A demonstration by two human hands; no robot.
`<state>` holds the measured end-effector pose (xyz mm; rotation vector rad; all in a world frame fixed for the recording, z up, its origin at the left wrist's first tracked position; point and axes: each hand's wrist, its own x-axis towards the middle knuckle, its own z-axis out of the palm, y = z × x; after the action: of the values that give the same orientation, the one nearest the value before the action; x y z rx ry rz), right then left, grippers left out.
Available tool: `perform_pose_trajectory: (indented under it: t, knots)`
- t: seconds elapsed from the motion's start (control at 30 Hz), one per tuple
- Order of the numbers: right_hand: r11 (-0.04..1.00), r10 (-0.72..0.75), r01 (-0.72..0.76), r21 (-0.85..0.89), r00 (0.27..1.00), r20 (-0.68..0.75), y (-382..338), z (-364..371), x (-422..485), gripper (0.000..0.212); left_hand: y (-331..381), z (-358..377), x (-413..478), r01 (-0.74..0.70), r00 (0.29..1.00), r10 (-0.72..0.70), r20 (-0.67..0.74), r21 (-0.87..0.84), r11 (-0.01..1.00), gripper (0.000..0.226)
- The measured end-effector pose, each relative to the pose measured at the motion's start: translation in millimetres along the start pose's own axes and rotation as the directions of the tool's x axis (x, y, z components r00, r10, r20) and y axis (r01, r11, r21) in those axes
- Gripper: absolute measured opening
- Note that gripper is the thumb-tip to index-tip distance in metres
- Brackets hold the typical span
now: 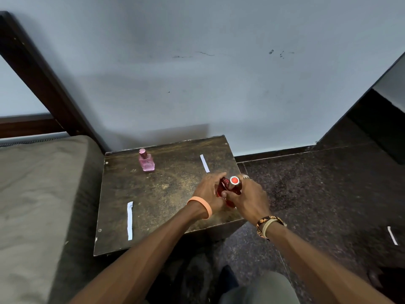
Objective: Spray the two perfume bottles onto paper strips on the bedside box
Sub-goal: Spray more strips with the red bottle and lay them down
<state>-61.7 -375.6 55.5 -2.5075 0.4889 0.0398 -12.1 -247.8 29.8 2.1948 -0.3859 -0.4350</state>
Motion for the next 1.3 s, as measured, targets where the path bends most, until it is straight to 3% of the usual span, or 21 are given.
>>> perform_pose_trajectory:
  t: [0.1, 0.3, 0.7, 1.0, 1.3]
  knots:
    - [0.992, 0.063, -0.063, 0.106, 0.998, 0.001, 3, 6, -9, 0.042, 0, -7, 0, 0.016, 0.999, -0.018, -0.03, -0.07, 0.997, 0.055]
    - [0.923, 0.215, -0.21, 0.323, 0.976, 0.021, 14, 15, -19, 0.034, -6, -12, -8, 0.0, 0.999, -0.004, -0.052, -0.068, 0.998, 0.04]
    - [0.769, 0.286, -0.213, 0.603, 0.958, -0.027, -4, 30, -19, 0.042, -14, -13, -16, 0.099, 0.985, -0.137, -0.107, -0.299, 0.949, 0.035]
    - [0.778, 0.169, -0.123, 0.616, 0.985, -0.017, -41, 20, 41, 0.046, -7, -53, 18, 0.04, 0.968, -0.125, -0.216, -0.358, 0.933, 0.033]
    - [0.88, 0.013, 0.017, 0.474, 0.998, -0.06, -69, 19, 116, 0.046, -11, -92, 76, 0.057, 0.949, -0.169, -0.266, -0.384, 0.922, 0.029]
